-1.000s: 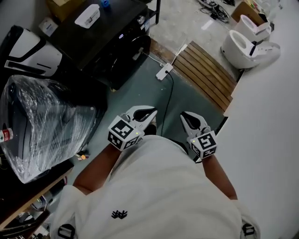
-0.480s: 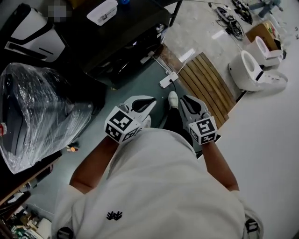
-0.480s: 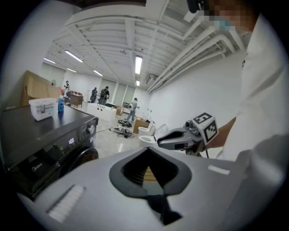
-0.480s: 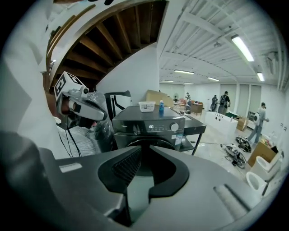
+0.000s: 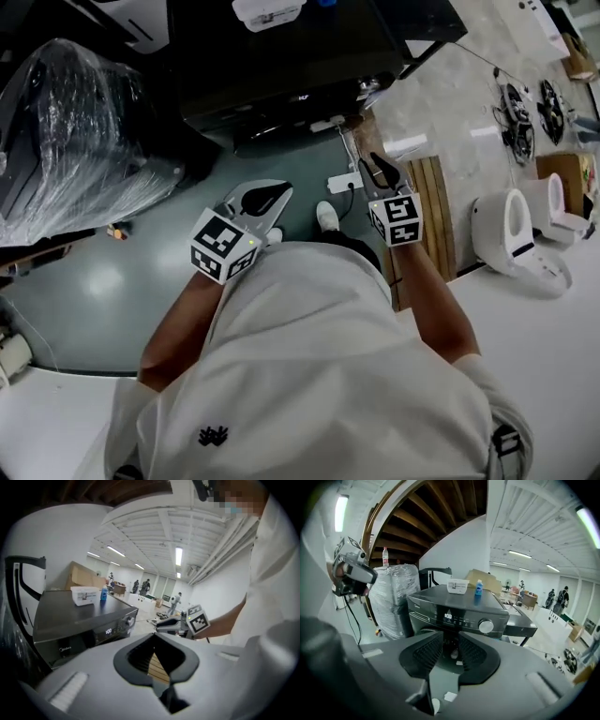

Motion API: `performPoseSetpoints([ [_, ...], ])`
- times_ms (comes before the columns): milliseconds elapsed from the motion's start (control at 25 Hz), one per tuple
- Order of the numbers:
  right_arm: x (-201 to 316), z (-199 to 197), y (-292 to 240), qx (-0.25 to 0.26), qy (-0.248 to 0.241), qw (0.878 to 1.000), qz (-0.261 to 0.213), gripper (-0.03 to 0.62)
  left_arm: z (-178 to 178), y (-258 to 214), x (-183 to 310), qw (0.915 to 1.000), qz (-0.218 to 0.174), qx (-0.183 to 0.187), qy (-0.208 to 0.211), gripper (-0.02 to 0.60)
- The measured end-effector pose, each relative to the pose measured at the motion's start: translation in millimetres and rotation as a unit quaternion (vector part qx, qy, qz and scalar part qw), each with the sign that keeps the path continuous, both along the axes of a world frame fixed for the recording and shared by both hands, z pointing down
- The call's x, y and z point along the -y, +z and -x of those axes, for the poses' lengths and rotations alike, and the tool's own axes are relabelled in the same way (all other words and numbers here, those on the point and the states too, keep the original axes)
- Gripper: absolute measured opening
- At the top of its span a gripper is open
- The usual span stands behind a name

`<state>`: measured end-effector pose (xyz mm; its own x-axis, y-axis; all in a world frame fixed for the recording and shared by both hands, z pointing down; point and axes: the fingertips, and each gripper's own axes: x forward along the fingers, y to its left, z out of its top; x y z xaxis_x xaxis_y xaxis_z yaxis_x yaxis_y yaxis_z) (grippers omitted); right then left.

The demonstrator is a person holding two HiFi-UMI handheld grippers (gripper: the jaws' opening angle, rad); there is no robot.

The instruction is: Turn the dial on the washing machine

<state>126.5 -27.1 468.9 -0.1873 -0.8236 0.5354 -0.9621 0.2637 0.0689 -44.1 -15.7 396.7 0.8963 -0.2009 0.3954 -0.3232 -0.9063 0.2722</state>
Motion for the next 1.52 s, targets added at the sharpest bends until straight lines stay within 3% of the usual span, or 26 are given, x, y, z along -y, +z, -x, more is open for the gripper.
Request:
performPoseSetpoints([
  [200, 61.0, -49.1, 28.0, -0.029, -0.052, 0.998, 0.009, 0.098, -27.5, -1.4, 3.9, 0.9975, 0.007, 0.014, -0.069, 0.057],
  [520, 125.8, -92.7, 81.3, -0.022, -0.055, 0.998, 0.035, 0.161, -55.7, 0.1, -2.6, 0.9866, 0.018, 0.025, -0.16, 0.057],
  [720, 160.5, -108.7, 91.0, -0.015, -0.017, 0.999, 0.033, 0.225, -66.8, 0.4, 1.4, 0.9873, 0.015, 0.037, -0.154, 0.057],
  [1000, 183.7, -109.8, 101.2, -0.014, 0.012, 0.999, 0.031, 0.256, -68.2, -1.0, 3.7, 0.9862, 0.022, 0.036, -0.16, 0.057],
  [1280, 192.0, -113.2, 105.2, -0.023, 0.025, 0.999, 0.034, 0.256, -69.3, 0.7, 7.3, 0.9863, 0.026, 0.04, -0.158, 0.057],
  [1520, 193.0, -117.0, 106.0, 0.018, 0.056, 0.998, 0.039, 0.255, -69.6, 2.2, 5.9, 0.9872, 0.024, 0.045, -0.151, 0.057],
])
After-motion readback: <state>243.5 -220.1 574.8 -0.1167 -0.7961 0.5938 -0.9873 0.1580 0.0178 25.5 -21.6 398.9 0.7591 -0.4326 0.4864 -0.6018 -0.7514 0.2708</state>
